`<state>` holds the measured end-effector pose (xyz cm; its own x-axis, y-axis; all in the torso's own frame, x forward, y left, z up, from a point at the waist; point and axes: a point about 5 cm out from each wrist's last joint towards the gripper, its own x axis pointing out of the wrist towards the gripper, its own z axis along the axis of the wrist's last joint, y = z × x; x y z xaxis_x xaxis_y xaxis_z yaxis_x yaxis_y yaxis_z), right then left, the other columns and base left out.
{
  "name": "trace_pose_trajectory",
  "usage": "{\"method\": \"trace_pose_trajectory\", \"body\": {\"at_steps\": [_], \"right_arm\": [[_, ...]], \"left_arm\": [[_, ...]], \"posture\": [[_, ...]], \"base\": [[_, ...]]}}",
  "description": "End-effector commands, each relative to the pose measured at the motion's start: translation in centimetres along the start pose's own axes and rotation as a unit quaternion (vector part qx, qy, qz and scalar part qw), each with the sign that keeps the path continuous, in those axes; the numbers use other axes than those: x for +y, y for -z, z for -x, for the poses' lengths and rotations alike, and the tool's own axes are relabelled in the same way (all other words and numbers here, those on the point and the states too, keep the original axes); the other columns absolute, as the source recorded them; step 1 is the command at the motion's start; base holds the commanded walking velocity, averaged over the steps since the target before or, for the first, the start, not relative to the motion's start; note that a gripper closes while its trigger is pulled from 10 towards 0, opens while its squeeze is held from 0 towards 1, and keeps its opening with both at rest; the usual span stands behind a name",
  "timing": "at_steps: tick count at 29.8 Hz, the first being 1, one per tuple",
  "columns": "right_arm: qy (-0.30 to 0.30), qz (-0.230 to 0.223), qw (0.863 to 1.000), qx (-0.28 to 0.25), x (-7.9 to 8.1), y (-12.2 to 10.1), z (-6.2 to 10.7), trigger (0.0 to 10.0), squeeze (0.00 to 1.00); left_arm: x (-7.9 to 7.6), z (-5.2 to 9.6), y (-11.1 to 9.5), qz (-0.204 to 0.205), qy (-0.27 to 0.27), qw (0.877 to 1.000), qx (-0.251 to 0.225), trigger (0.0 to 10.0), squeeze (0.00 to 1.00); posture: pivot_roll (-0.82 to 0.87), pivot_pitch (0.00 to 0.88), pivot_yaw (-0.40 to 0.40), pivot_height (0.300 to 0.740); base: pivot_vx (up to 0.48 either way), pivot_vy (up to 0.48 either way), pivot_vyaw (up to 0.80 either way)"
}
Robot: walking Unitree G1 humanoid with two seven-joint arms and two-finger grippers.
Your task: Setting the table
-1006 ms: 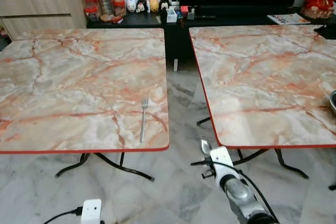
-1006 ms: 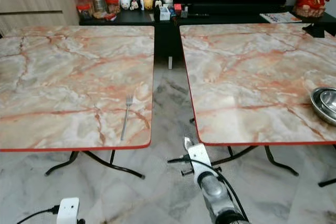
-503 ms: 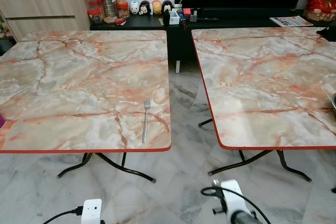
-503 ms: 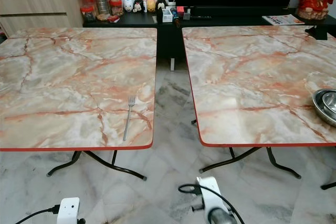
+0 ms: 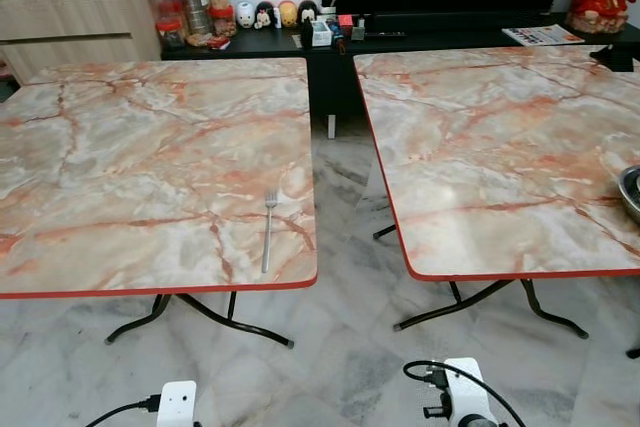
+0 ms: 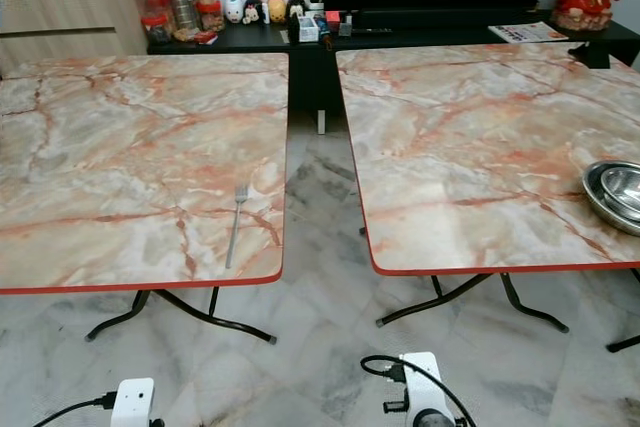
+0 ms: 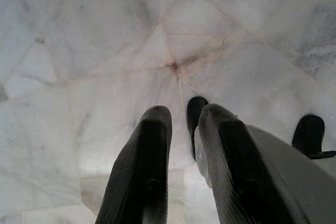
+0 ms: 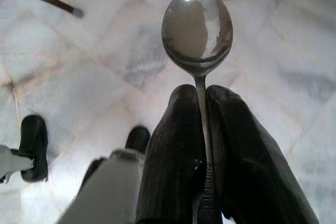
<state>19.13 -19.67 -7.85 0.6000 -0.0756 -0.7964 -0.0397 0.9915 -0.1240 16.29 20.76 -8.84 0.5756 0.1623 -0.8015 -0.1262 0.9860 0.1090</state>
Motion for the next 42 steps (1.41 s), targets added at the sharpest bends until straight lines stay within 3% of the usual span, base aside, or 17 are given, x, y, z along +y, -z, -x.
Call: {"method": "trace_pose_trajectory", "body": {"at_steps": [1, 5, 14, 21, 26, 31, 42], "right_arm": [[0.0, 0.007, 1.0, -0.006, 0.0, -0.5, -0.1, 10.0, 0.0], [0.003, 0.029, 1.0, -0.001, -0.2, -0.5, -0.1, 10.0, 0.0], [-0.01, 0.008, 1.0, 0.027, 0.0, 0.7, 0.1, 10.0, 0.0], [-0.014, 0.015, 0.999, 0.04, 0.1, 1.2, 0.1, 10.0, 0.0], [-0.017, 0.046, 0.998, 0.047, 0.3, 1.6, 0.2, 10.0, 0.0], [-0.015, 0.015, 0.998, 0.055, 0.4, 2.0, 0.3, 10.0, 0.0], [-0.015, 0.031, 0.998, 0.055, 0.3, 2.2, 0.4, 10.0, 0.0]], "left_arm": [[0.0, 0.1, 0.5, -0.007, -0.001, 1.0, 0.014, 10.0, 0.0], [-0.2, 0.1, 0.4, -0.006, 0.001, 1.0, 0.013, 10.0, 0.0], [-0.4, 0.1, 0.4, -0.005, 0.001, 1.0, 0.012, 10.0, 0.0], [-0.3, 0.1, 0.6, -0.008, 0.0, 1.0, 0.014, 10.0, 0.0], [-0.2, 0.1, 0.7, -0.01, -0.002, 1.0, 0.016, 10.0, 0.0], [-0.1, 0.2, 0.9, -0.01, -0.004, 1.0, 0.017, 10.0, 0.0], [-0.1, 0.2, 1.0, -0.017, -0.002, 1.0, 0.019, 10.0, 0.0]], "posture": [[-0.01, 0.0, 0.005, 0.732], [0.0, 0.0, -0.002, 0.732], [-0.01, 0.0, -0.004, 0.732], [-0.01, 0.0, -0.003, 0.732], [-0.01, 0.0, -0.004, 0.732], [-0.01, 0.0, -0.005, 0.732], [-0.02, 0.0, 0.012, 0.732]], "base": [[0.0, 0.0, 0.0], [0.0, 0.0, 0.36], [0.0, 0.0, 0.11], [0.0, -0.302, 0.0], [0.0, -0.325, 0.12], [0.0, -0.326, 0.24], [0.0, -0.325, 0.0]]}}
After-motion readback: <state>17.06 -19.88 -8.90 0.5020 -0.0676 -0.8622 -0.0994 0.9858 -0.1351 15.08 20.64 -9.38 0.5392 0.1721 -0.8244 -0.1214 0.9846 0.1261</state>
